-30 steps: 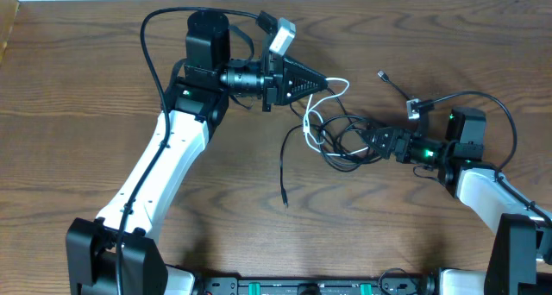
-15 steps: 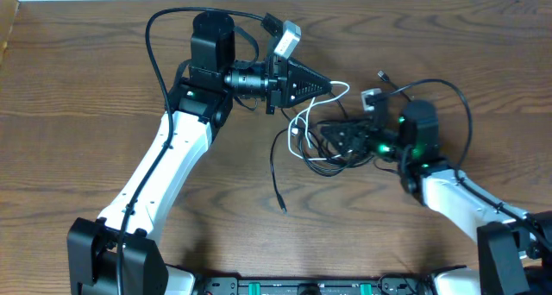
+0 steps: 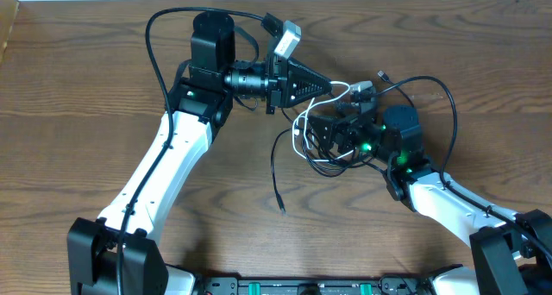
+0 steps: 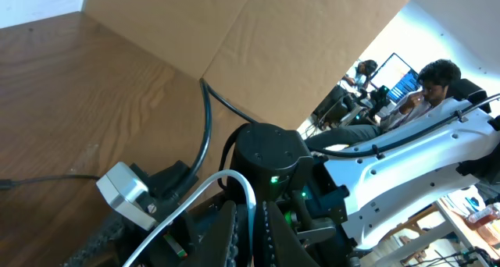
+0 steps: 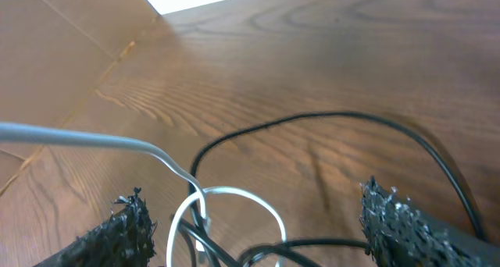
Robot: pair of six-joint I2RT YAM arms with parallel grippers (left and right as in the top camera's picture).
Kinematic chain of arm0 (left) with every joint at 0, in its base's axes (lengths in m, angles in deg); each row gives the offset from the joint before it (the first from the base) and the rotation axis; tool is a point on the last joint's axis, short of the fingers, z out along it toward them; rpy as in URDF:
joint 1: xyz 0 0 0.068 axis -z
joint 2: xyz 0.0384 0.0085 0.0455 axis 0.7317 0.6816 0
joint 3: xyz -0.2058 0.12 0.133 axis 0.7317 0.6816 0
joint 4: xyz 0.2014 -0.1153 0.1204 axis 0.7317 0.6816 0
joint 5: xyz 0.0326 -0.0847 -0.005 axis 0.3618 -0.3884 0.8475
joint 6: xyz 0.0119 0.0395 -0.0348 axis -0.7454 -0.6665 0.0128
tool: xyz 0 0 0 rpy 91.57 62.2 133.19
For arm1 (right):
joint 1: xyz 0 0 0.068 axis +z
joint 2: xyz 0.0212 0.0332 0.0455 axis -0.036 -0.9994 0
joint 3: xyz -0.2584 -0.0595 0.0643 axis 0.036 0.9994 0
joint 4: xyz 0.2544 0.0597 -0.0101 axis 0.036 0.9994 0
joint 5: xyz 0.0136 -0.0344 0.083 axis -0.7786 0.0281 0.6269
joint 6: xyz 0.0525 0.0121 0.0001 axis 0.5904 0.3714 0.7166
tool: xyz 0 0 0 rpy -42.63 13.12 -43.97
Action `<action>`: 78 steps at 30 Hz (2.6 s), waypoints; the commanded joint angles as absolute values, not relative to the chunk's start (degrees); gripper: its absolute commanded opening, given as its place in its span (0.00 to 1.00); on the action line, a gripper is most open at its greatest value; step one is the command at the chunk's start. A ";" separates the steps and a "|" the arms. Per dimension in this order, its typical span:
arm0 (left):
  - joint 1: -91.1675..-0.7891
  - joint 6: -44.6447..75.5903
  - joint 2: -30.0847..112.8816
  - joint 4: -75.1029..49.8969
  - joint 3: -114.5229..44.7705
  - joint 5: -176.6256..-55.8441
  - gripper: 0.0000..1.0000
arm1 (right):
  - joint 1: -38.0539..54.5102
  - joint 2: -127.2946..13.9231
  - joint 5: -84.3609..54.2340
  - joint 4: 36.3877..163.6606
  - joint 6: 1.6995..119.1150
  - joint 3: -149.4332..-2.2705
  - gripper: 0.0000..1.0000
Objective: Untangle cables
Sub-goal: 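Hold cables with both grippers and pull them apart over the table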
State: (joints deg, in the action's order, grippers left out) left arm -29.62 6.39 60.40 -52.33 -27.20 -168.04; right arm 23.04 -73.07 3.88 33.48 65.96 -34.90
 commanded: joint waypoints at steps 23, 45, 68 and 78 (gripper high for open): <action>-29.20 22.89 60.47 -61.99 -27.97 -169.26 0.08 | 29.55 -80.11 -7.23 18.27 67.71 -34.97 0.64; -28.79 21.10 60.47 -61.92 -27.97 -167.01 0.08 | 25.46 -77.66 -0.01 19.32 68.34 -34.97 0.49; -25.29 18.02 60.47 -47.87 -27.97 -154.55 0.09 | 10.42 -76.04 2.54 38.22 68.34 -34.97 0.99; -13.71 9.30 60.47 -26.65 -27.97 -124.76 0.26 | -4.07 -73.64 4.03 45.26 71.38 -34.97 0.99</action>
State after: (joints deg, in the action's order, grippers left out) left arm -16.61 12.51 60.40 -30.41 -27.31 -143.58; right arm -1.38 -74.64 2.56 43.69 69.17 -34.90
